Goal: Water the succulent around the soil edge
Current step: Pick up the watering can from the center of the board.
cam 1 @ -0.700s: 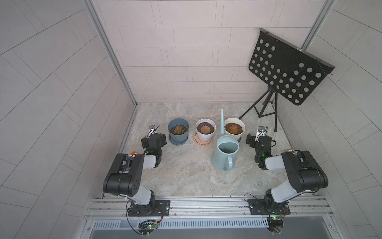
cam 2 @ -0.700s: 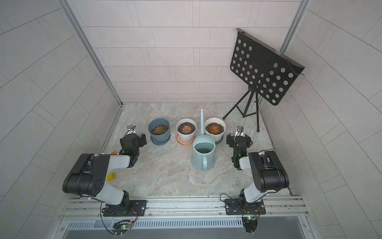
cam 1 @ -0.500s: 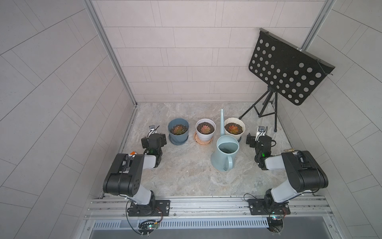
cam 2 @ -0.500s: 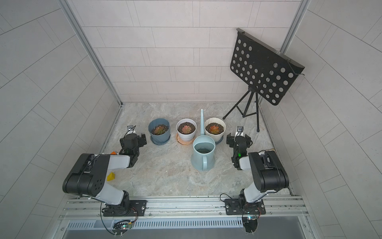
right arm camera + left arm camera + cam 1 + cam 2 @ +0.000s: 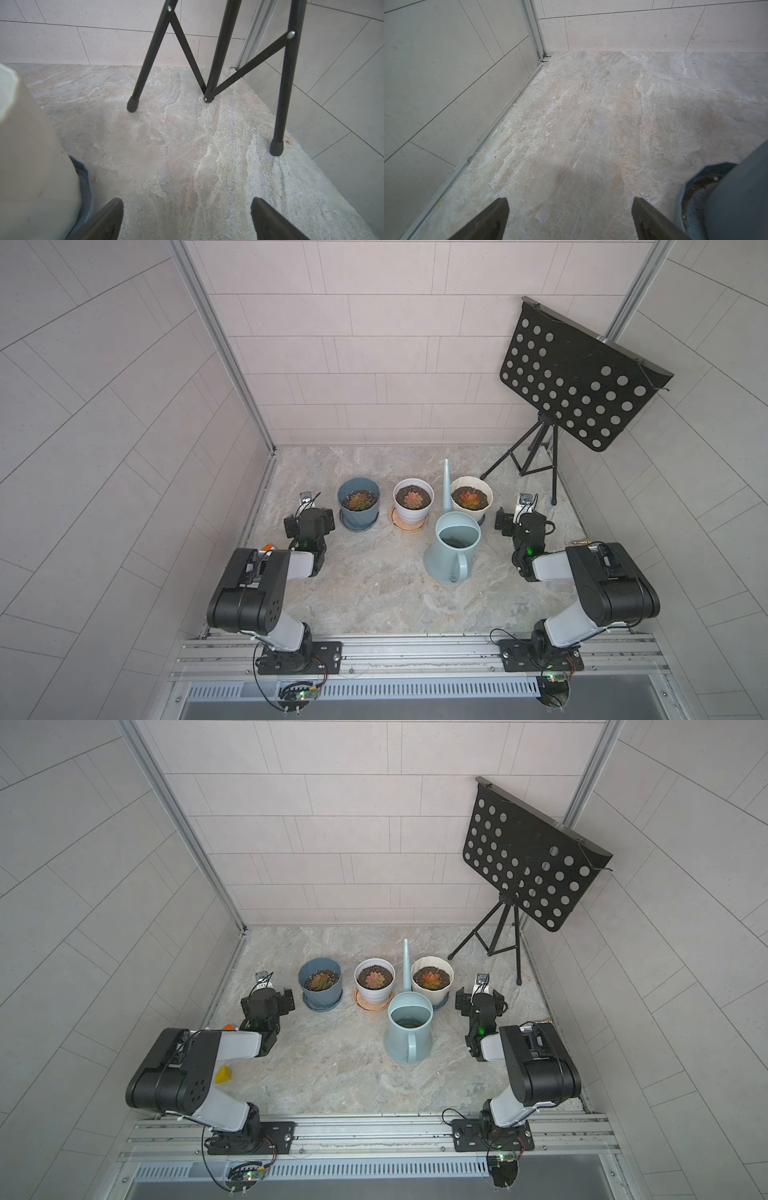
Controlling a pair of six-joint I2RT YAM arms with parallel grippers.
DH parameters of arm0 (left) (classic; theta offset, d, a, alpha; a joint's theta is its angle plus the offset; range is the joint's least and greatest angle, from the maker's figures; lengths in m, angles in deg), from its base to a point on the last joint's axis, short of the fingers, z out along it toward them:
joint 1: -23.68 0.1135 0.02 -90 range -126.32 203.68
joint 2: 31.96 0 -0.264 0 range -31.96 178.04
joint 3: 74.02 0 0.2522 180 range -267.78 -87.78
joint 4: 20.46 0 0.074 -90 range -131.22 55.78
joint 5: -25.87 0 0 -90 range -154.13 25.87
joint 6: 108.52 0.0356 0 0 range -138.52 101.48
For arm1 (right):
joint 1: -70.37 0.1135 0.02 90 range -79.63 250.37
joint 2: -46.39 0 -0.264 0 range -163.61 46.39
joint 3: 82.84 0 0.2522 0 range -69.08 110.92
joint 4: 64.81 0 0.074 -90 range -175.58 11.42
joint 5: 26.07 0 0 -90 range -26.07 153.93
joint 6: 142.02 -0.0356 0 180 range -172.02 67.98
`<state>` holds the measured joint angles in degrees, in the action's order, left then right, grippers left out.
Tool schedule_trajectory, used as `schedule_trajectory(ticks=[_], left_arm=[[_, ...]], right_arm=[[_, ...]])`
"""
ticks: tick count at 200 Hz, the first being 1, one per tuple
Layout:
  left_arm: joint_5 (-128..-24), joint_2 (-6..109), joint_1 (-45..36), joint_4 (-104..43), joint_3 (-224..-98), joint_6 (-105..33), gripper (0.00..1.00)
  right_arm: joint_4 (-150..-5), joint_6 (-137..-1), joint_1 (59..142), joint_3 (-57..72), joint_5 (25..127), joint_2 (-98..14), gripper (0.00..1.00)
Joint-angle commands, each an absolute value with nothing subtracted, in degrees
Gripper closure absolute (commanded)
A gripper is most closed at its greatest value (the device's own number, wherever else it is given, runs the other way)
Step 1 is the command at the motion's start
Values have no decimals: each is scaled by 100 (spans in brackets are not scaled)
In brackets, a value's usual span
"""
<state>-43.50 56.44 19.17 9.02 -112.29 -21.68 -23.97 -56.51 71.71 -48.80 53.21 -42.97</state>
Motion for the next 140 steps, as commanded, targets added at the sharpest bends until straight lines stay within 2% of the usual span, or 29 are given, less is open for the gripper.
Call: schedule_trajectory(ticks=[1, 112, 118, 127, 140], left_arm=[[-4357, 5591, 1959, 929, -11258, -2212, 0], [-4352, 5564, 1943, 991, -11229, -2166, 0], [-4160, 5508, 1889, 1111, -11197, -2147, 2], [-3666, 5280, 1736, 841, -11352, -2049, 2], [-3207, 4711, 1599, -1497, -12389, -2325, 3]], right_arm=[[-2437, -5633, 7176, -4807, 5303, -4325, 0], [-2536, -5656, 7152, -4763, 5190, -4268, 0], [-2908, -5668, 7218, -4641, 4878, -4085, 0], [-4367, -5696, 7290, -4105, 4598, -3622, 0], [-5882, -5655, 7322, -3128, 4572, -3048, 0]])
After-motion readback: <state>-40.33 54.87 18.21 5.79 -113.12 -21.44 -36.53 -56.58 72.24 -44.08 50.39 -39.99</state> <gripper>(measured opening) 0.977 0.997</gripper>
